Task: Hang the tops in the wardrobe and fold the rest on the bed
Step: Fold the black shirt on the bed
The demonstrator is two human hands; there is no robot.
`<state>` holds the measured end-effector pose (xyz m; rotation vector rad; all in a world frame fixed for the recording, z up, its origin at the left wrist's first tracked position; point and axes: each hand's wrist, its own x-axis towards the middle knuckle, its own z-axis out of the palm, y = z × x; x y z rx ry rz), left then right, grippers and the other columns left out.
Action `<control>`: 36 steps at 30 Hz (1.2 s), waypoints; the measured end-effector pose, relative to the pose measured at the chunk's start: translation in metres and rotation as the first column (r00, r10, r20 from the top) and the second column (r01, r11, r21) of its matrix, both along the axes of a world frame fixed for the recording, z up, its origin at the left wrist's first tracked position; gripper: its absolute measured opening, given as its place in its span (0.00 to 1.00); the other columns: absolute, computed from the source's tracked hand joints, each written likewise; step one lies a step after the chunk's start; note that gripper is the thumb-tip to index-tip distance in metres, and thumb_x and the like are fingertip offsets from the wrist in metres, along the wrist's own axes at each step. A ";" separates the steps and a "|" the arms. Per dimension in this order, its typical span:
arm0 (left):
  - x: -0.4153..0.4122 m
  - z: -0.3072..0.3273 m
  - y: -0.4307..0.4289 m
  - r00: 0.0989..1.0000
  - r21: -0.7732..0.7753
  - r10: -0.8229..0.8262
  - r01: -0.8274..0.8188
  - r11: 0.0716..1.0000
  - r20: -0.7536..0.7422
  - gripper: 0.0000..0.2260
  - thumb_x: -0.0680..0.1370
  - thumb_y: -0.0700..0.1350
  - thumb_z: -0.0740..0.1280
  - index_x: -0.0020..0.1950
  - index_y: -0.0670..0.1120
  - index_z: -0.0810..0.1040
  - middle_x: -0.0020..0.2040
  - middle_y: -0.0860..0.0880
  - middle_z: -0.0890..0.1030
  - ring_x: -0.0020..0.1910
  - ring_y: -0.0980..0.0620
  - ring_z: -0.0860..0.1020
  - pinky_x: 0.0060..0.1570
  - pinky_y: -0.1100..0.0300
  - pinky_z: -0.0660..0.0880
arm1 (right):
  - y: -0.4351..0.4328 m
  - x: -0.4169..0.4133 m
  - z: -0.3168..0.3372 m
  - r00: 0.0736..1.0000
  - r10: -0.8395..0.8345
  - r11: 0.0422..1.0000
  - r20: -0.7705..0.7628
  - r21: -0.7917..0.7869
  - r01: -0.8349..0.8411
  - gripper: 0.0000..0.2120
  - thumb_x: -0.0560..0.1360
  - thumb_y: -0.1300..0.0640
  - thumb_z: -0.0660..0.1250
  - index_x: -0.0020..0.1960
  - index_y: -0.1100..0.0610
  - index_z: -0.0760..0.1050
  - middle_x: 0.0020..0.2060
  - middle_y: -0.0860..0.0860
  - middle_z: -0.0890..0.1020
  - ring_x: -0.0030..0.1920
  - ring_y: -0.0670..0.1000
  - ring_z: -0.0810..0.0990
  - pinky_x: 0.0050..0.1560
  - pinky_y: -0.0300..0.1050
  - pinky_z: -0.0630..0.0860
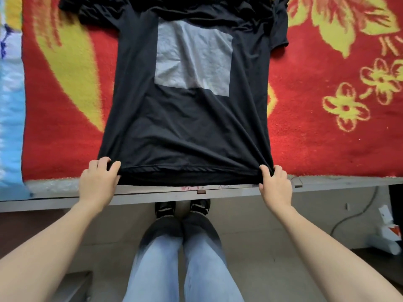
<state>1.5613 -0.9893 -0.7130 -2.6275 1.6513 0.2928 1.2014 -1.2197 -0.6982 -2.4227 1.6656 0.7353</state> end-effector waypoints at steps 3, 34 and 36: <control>0.011 -0.005 0.005 0.995 -0.075 -0.066 0.061 0.995 -0.069 0.13 0.61 0.29 0.77 0.42 0.35 0.79 0.41 0.36 0.78 0.38 0.38 0.74 0.21 0.53 0.69 | -0.007 0.009 0.000 0.998 0.066 0.995 0.008 -0.078 -0.065 0.21 0.55 0.74 0.75 0.45 0.63 0.75 0.39 0.63 0.74 0.35 0.63 0.74 0.28 0.49 0.67; 0.016 0.054 0.007 0.986 0.281 -0.131 0.155 0.947 -0.101 0.21 0.60 0.47 0.82 0.27 0.42 0.69 0.20 0.45 0.71 0.17 0.45 0.71 0.26 0.63 0.57 | -0.006 0.047 0.043 0.994 0.019 0.977 -0.111 0.212 0.005 0.11 0.78 0.57 0.56 0.59 0.58 0.69 0.57 0.56 0.68 0.58 0.58 0.69 0.52 0.49 0.68; 0.023 0.053 -0.011 0.995 0.194 -0.051 0.068 0.979 -0.089 0.20 0.58 0.40 0.81 0.25 0.41 0.69 0.19 0.44 0.68 0.16 0.45 0.69 0.27 0.64 0.55 | -0.022 0.061 0.047 0.998 0.012 0.985 -0.057 0.170 -0.002 0.12 0.78 0.57 0.56 0.59 0.59 0.69 0.58 0.56 0.68 0.59 0.58 0.68 0.52 0.48 0.68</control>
